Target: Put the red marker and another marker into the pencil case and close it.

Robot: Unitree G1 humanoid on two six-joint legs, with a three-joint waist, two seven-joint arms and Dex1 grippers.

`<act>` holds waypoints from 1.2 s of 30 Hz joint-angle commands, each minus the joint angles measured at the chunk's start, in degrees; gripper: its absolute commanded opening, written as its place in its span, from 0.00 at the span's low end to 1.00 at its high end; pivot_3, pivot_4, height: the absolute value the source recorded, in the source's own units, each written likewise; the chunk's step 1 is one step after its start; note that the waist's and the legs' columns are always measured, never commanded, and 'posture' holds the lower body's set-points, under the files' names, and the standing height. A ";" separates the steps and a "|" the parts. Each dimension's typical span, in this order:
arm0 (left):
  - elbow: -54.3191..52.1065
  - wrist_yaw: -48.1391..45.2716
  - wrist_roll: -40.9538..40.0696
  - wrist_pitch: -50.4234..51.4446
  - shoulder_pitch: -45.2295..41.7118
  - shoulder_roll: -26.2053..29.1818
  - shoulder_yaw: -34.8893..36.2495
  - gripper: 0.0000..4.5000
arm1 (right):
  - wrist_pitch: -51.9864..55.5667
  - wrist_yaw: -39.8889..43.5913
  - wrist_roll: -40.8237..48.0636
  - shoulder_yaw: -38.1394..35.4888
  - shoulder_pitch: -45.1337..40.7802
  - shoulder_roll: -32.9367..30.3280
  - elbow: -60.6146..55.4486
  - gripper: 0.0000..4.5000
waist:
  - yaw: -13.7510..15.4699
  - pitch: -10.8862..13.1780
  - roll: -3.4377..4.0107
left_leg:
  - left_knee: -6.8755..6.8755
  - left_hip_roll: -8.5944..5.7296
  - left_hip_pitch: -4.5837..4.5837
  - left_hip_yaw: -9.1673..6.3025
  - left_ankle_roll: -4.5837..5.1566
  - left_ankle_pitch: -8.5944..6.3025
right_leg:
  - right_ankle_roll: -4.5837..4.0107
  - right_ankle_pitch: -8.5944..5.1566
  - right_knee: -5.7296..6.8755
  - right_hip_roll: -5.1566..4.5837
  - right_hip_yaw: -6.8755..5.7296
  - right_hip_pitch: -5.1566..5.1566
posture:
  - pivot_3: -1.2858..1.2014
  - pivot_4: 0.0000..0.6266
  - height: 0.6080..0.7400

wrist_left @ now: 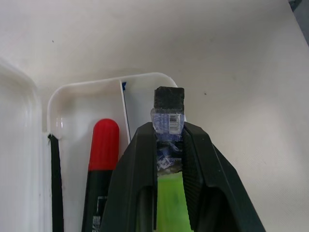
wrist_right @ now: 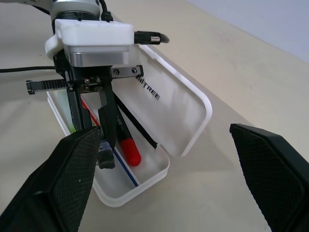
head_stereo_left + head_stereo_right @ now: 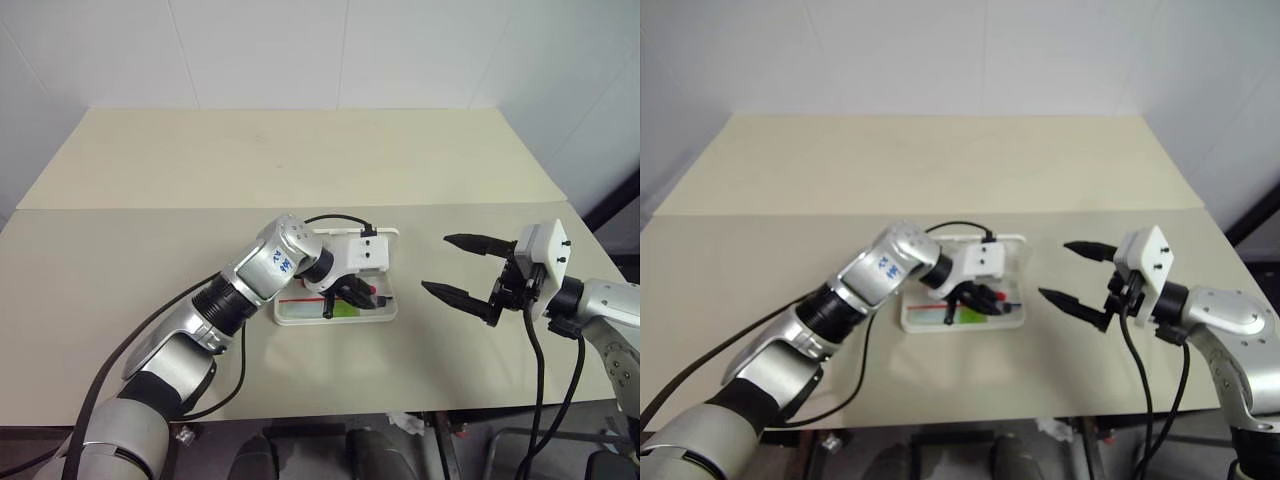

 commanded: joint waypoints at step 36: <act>-15.57 3.74 -9.67 5.87 6.13 6.45 22.33 0.99 | -0.96 1.52 1.28 1.60 -4.54 1.46 1.21 1.00 | -0.06 0.00 0.02 | 0.05 -0.01 0.02 -0.01 0.01 -0.01 | 0.06 0.03 0.06 0.02 0.06 0.00 | 0.52 0.24 1.00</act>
